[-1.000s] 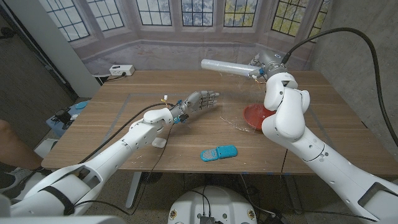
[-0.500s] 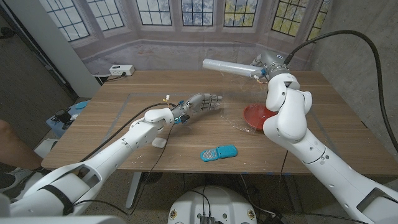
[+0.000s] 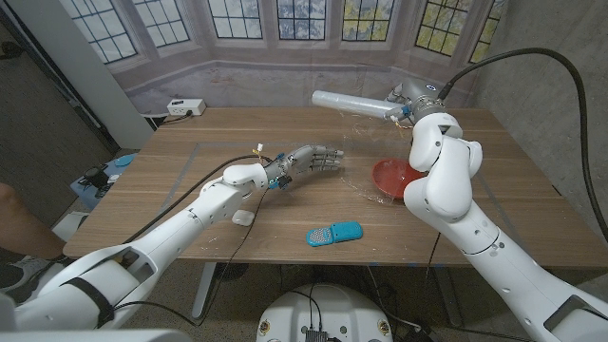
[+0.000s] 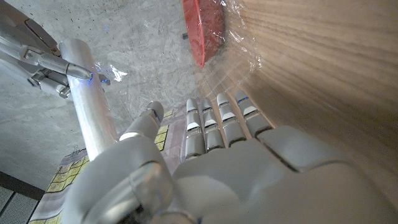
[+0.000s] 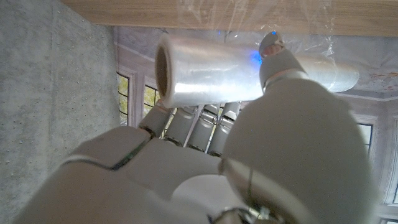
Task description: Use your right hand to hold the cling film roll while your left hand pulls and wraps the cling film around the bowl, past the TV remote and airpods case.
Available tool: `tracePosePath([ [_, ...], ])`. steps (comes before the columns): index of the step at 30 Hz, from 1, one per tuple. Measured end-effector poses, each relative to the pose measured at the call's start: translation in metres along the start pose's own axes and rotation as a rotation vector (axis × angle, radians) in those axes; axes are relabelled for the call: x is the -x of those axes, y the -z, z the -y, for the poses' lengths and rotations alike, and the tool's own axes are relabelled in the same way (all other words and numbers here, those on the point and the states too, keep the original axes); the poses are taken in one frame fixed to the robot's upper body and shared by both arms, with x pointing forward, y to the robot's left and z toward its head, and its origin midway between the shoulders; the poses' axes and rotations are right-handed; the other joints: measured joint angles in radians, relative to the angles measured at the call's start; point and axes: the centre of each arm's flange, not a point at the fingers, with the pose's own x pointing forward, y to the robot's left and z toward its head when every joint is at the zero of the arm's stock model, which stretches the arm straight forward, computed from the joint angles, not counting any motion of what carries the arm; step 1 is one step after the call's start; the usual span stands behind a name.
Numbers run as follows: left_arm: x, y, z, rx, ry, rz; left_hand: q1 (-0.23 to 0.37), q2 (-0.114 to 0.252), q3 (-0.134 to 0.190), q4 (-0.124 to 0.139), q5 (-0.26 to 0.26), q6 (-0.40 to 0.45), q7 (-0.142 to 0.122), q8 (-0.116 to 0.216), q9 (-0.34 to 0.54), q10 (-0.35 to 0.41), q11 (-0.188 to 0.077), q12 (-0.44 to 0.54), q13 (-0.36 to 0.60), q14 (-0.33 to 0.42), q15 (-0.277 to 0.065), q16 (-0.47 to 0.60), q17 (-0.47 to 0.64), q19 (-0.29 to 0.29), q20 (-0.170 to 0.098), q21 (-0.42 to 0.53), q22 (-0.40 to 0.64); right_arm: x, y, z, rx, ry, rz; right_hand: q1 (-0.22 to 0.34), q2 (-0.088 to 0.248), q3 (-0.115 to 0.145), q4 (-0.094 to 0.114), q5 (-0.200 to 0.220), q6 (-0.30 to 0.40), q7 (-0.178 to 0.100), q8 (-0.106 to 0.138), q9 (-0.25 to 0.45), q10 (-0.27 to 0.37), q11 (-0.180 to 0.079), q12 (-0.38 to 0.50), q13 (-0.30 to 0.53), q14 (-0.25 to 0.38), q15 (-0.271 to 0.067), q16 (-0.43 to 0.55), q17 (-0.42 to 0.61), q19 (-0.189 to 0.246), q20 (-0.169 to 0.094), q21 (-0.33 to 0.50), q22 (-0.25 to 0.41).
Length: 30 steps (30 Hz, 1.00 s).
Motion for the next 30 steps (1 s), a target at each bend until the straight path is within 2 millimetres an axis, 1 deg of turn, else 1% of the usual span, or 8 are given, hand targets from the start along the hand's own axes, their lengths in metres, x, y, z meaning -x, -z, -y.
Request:
tracePosePath([
  [3,-0.001,-0.003,0.001,-0.013,0.007,0.004,0.000,0.000,-0.001,0.001,0.000,0.000,0.000,0.000,0.000,0.000,0.000,0.000,0.000,0.000,0.000,0.000,0.000,0.000,0.000,0.000,0.000,0.002,0.000,0.002,-0.001,-0.003,-0.005,0.000,0.000,-0.004,0.004,0.000,0.000,0.000,0.000,0.000,0.000,0.000,0.000,0.000,0.005,-0.004,0.000,0.000,0.000,0.000,0.000,0.000],
  [8,-0.002,-0.008,0.002,-0.040,0.022,0.009,0.000,0.000,-0.001,0.001,0.000,0.004,-0.004,0.000,0.005,0.000,0.000,0.000,0.005,0.000,0.000,0.000,0.000,0.000,0.000,0.000,0.000,0.005,0.001,0.005,0.007,-0.004,-0.014,0.000,0.000,-0.004,0.004,0.002,0.000,0.000,0.000,0.000,0.000,0.000,0.000,0.000,0.006,-0.005,0.004,0.000,0.003,0.003,0.000,0.000],
  [11,-0.003,-0.011,0.003,-0.059,0.031,0.015,0.012,0.011,-0.004,-0.002,0.000,0.009,-0.009,-0.003,0.005,0.003,-0.004,0.000,0.005,0.000,0.000,0.000,0.000,0.000,0.000,0.000,0.000,0.007,0.001,0.007,0.002,-0.005,-0.021,0.000,0.000,-0.004,0.004,0.002,0.000,0.000,0.000,0.000,0.000,0.000,0.000,0.000,0.006,-0.005,0.004,0.000,0.003,0.003,0.000,0.000],
  [14,-0.002,-0.017,0.004,-0.089,0.040,0.028,0.022,0.011,-0.005,-0.003,0.000,0.009,-0.009,-0.007,0.005,0.003,-0.004,-0.002,0.005,0.000,0.000,-0.002,0.000,0.000,0.000,0.000,0.000,0.008,0.001,0.009,0.007,-0.005,-0.024,0.000,0.000,-0.004,0.004,0.002,0.000,0.000,0.000,0.000,0.000,0.000,0.000,0.000,0.006,-0.005,0.004,0.000,0.003,0.003,0.000,0.000],
  [17,-0.001,-0.023,0.005,-0.122,0.047,0.043,0.022,0.011,-0.014,0.006,0.000,0.009,-0.009,-0.012,0.005,0.003,-0.004,-0.005,0.005,0.000,0.000,-0.007,0.003,0.000,0.000,0.000,0.000,0.011,0.001,0.012,0.008,-0.004,-0.036,0.000,0.000,-0.004,0.004,0.002,0.000,0.000,0.000,0.000,0.005,0.005,0.000,0.000,0.006,-0.005,0.004,0.000,0.003,0.003,0.000,0.000],
  [22,0.007,-0.032,0.009,-0.181,0.061,0.062,0.022,0.011,-0.017,0.012,0.000,0.009,-0.009,-0.015,0.005,0.003,-0.004,-0.005,0.005,0.000,0.000,-0.007,0.005,0.004,0.004,0.000,0.000,0.013,-0.001,0.014,0.031,-0.005,-0.041,0.000,0.000,-0.007,0.007,0.002,0.000,0.000,-0.001,0.000,0.005,0.005,0.000,0.000,0.006,-0.005,0.004,0.000,0.007,-0.001,0.000,0.000],
  [26,0.015,-0.045,0.012,-0.285,0.066,0.093,0.016,0.017,-0.016,0.014,0.000,0.009,-0.009,-0.015,0.005,0.003,-0.004,-0.005,0.007,0.000,0.000,-0.007,0.005,0.005,0.005,0.000,0.000,0.013,0.002,0.017,0.008,-0.013,-0.063,0.000,0.000,-0.009,0.006,0.002,0.000,0.000,-0.003,0.000,0.005,0.005,-0.001,0.000,0.006,-0.004,0.004,0.000,0.009,-0.002,0.000,0.000],
  [30,0.022,-0.052,0.013,-0.355,0.071,0.106,0.019,0.019,-0.016,0.022,0.000,0.009,-0.009,-0.015,0.005,0.003,-0.004,-0.012,0.009,0.000,0.000,-0.007,0.005,0.005,0.005,0.000,0.000,0.014,0.004,0.018,0.001,-0.018,-0.075,0.000,0.000,-0.011,0.008,0.002,0.000,0.000,-0.006,0.000,0.001,0.009,-0.003,0.000,0.006,-0.004,0.004,0.000,0.009,-0.002,0.000,0.000],
])
